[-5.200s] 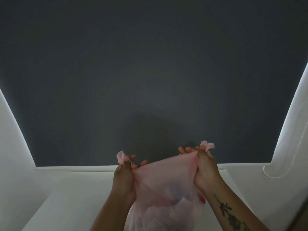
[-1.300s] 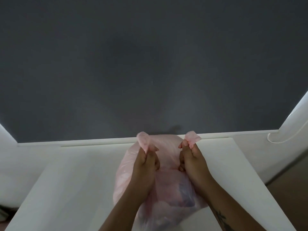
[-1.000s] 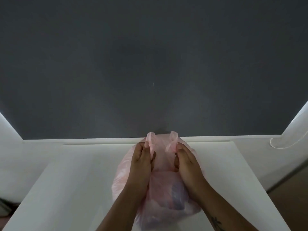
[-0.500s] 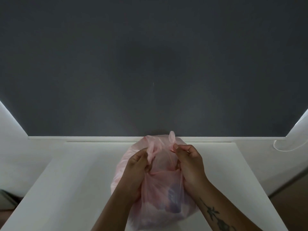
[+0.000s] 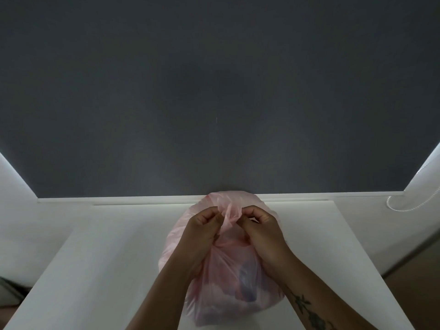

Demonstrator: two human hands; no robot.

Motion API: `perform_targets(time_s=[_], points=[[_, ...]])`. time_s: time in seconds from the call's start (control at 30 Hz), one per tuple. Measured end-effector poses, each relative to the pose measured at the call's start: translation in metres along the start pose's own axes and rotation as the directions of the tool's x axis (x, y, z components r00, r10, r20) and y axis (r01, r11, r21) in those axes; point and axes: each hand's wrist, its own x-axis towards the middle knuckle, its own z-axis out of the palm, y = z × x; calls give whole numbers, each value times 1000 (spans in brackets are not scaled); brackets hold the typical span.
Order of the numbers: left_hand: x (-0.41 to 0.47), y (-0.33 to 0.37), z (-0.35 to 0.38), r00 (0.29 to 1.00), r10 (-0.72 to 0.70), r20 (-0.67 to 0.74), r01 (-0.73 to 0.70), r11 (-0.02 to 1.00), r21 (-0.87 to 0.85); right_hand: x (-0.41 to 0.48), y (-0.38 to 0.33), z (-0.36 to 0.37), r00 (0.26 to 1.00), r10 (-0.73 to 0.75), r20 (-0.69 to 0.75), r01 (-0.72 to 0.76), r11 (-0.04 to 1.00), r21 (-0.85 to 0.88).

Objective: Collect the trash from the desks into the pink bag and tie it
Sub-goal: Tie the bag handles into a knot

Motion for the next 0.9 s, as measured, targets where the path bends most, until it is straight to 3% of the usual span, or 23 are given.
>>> perform_targets(time_s=[0.27,0.43,0.5,0.6,0.7,0.77,0.9], points=[[6,-9,-1,996,13,-88,-16,999,-35,-8,2,-5,993,-72,92,83,989,-121],[6,-11,0,982,93,-164,-93,996,7,-7,-3,-5,995,-98,5,98,995,34],[5,-12,1,958,163,-236,-142,985,100,-6,-2,-3,987,-149,-55,150,989,-1],[1,-14,8,881,331,-338,-197,906,374,-4,-1,4,951,-280,-131,259,953,-159],[-4,-14,17,813,435,-386,-217,843,493,3,-4,10,937,-295,-186,242,934,-263],[-4,-15,17,782,485,-392,-227,807,546,10,-5,10,962,-232,-144,175,928,-328],[0,-15,9,761,528,-376,-249,774,582,19,-13,2,987,-24,156,87,905,-416]])
